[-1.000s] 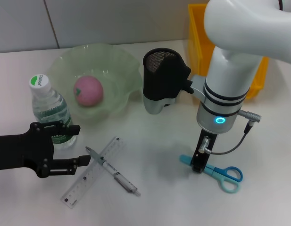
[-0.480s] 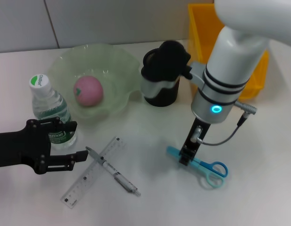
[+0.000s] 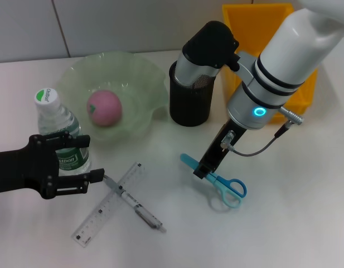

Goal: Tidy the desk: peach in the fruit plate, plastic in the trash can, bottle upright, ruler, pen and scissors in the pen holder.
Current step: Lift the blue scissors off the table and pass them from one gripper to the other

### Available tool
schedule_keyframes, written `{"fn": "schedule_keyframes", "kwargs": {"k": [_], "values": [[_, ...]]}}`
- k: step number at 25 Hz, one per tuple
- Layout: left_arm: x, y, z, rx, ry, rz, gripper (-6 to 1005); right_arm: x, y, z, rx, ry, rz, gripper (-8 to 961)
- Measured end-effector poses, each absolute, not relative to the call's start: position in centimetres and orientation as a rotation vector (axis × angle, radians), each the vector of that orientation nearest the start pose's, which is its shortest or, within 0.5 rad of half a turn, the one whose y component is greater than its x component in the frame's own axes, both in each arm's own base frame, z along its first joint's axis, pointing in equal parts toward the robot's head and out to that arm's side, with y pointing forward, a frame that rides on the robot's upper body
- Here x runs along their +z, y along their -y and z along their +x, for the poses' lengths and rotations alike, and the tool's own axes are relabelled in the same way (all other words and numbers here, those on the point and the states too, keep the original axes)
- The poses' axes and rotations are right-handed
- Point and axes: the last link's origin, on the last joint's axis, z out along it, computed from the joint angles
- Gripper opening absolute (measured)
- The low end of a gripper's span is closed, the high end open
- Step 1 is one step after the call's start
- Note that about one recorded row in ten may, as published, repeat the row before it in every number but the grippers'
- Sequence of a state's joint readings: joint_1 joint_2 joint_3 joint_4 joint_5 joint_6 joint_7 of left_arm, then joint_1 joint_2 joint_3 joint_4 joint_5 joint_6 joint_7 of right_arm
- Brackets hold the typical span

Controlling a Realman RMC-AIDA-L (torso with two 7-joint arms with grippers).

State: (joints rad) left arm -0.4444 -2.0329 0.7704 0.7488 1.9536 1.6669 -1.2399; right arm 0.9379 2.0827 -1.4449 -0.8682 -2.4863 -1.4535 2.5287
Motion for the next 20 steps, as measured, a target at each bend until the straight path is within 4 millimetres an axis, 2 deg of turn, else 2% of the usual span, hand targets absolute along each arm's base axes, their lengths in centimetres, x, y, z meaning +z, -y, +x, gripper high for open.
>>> {"fn": "schedule_keyframes", "kwargs": {"k": [20], "values": [[2.44, -30.89, -27.22, -0.658, 0.343, -2.785, 771, -6.02, -38.39, 13.98, -0.549, -0.898, -2.797, 197]]}}
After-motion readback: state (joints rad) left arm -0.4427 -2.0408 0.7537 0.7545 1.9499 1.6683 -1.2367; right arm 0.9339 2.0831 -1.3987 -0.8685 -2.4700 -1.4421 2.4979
